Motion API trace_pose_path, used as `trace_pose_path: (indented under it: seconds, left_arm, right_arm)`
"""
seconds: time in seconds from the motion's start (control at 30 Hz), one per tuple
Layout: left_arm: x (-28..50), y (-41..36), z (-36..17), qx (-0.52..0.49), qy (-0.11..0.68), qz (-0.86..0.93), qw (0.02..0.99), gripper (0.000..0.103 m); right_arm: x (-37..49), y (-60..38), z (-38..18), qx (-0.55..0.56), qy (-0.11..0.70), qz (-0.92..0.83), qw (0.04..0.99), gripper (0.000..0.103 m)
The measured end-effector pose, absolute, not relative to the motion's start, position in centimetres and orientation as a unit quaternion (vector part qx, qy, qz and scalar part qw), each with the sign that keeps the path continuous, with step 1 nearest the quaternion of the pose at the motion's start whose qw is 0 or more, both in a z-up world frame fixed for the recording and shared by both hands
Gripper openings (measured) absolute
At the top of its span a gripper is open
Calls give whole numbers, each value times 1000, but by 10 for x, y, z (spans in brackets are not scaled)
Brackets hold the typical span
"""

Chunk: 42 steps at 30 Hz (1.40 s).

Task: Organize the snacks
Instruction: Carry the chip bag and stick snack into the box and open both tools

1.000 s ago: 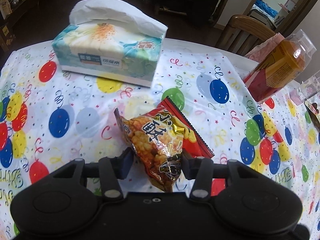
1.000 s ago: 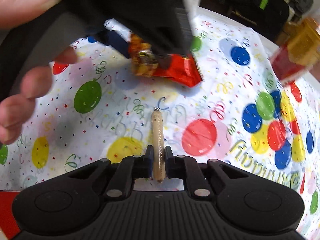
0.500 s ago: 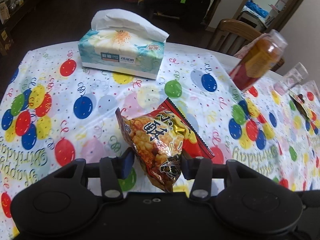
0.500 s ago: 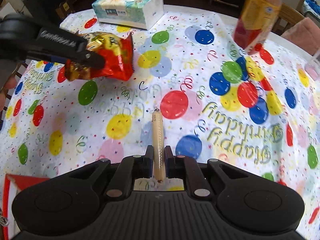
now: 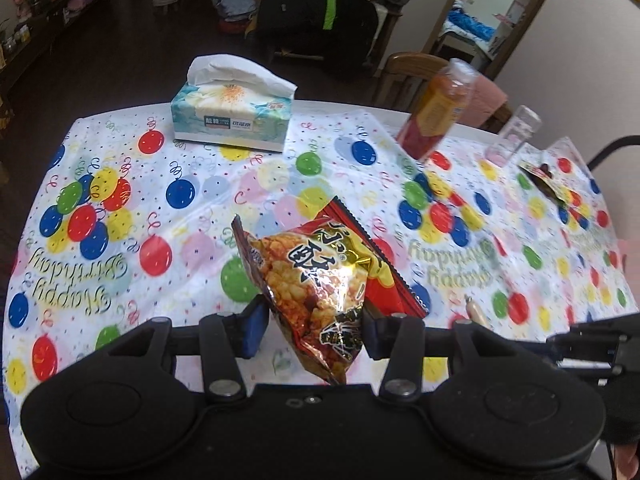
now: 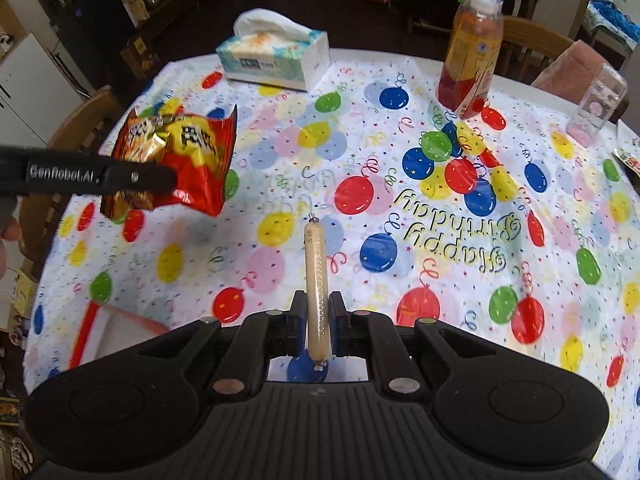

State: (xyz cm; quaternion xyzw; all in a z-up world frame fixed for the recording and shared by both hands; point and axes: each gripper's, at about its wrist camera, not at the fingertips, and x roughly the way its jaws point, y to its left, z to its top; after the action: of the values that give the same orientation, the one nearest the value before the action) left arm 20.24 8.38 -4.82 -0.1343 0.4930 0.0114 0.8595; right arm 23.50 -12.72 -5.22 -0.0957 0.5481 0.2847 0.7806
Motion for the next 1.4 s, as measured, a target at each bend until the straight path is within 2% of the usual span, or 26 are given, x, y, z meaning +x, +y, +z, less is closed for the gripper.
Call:
trace_pose_path:
  seconds: [0.23,0.53,0.97,1.4]
  left_arm:
    - [152,69,-30,-119,487,-9,865,45]
    - [95,53,-26,-115,493,-39,862,45]
    - [45,26,-62,-103,519,-68,846,45]
    - [29,7,-96,-87,537,-75,836,45]
  right_arm:
    - [192,-141,-29,-87,537,291,787,11]
    - [141,-155,-27,-78,541,295,784,11]
    - [95,-168,-59,-71,571,276,770,11]
    - [83,-175,-93,-63,594,258,760,11]
